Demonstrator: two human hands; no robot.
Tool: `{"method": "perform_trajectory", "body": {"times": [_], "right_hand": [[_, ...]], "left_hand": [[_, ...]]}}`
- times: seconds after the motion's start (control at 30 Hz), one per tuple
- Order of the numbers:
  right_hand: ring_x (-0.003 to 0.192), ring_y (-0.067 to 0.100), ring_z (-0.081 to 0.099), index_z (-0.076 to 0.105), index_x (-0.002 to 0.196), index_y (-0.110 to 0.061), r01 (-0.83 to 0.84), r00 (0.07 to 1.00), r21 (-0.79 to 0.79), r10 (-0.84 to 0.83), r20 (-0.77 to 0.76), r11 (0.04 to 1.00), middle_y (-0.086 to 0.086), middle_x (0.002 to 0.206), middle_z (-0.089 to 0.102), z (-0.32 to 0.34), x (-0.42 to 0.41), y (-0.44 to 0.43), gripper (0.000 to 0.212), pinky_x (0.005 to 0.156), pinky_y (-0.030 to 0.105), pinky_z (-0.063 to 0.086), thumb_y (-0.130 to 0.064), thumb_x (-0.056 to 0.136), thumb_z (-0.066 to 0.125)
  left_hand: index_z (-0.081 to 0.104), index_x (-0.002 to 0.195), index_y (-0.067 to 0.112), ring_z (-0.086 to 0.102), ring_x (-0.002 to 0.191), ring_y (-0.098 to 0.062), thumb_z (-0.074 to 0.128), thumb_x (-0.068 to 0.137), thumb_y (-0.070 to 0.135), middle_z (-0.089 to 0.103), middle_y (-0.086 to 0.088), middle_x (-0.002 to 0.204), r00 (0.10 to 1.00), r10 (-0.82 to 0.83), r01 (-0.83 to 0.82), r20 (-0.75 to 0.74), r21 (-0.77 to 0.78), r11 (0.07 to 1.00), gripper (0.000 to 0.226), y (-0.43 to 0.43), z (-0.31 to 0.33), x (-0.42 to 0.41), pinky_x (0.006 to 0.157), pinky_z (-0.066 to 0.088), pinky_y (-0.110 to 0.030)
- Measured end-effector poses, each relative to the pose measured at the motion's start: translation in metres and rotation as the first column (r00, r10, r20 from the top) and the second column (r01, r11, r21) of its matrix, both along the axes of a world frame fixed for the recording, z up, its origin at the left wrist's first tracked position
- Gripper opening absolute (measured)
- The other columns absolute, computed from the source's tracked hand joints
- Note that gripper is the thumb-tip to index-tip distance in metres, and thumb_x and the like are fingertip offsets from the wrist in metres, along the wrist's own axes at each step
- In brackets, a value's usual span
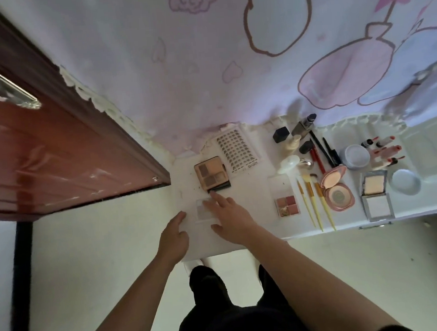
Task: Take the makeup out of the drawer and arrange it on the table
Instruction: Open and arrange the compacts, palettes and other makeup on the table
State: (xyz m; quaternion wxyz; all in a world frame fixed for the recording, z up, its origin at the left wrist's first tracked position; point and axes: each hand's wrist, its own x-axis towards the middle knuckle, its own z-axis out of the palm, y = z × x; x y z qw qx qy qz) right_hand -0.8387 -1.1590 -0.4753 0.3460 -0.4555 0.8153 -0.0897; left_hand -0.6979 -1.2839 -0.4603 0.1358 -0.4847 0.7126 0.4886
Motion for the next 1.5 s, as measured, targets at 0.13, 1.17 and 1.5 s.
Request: {"method": "perform_trajectory", "body": {"times": [0.13,1.17,1.5], "right_hand": [[0.125,0.031,0.045,0.039,0.15,-0.026,-0.06,0.988,0.004,0.06,-0.144,0.998,0.005,0.158,0.027,-0.002,0.001,-0.005,0.059,0.096,0.042,0.048,-0.027,0.094,0.061],[0.077,0.02,0.068,0.069,0.124,-0.021,0.776,0.595,-0.409,-0.339,0.729,0.48,-0.001,0.102,0.072,0.16,-0.048,0.044,0.045,0.076,0.021,0.056,-0.009,0.082,0.079],[0.052,0.012,0.053,0.075,0.113,-0.026,0.714,0.7,-0.529,-0.447,0.558,0.458,0.0,0.065,0.068,0.165,-0.067,0.057,0.021,0.056,0.019,0.047,-0.027,0.092,0.07]], "left_hand": [[0.043,0.147,0.02,0.039,0.139,-0.018,0.036,0.091,-0.008,0.042,0.001,0.153,0.996,0.076,-0.073,-0.035,0.082,0.994,0.063,-0.008,-0.001,0.002,0.115,0.031,-0.031],[0.061,0.131,0.003,0.062,0.116,-0.039,0.069,0.082,0.011,0.063,-0.023,0.128,0.713,0.204,0.225,-0.671,0.494,0.84,0.05,0.0,0.169,-0.111,0.091,0.055,-0.039],[0.067,0.12,-0.002,0.066,0.109,-0.033,0.083,0.071,0.031,0.068,-0.022,0.119,0.795,0.203,0.174,-0.572,0.535,0.826,0.061,-0.006,0.171,-0.112,0.085,0.056,-0.031]]}}
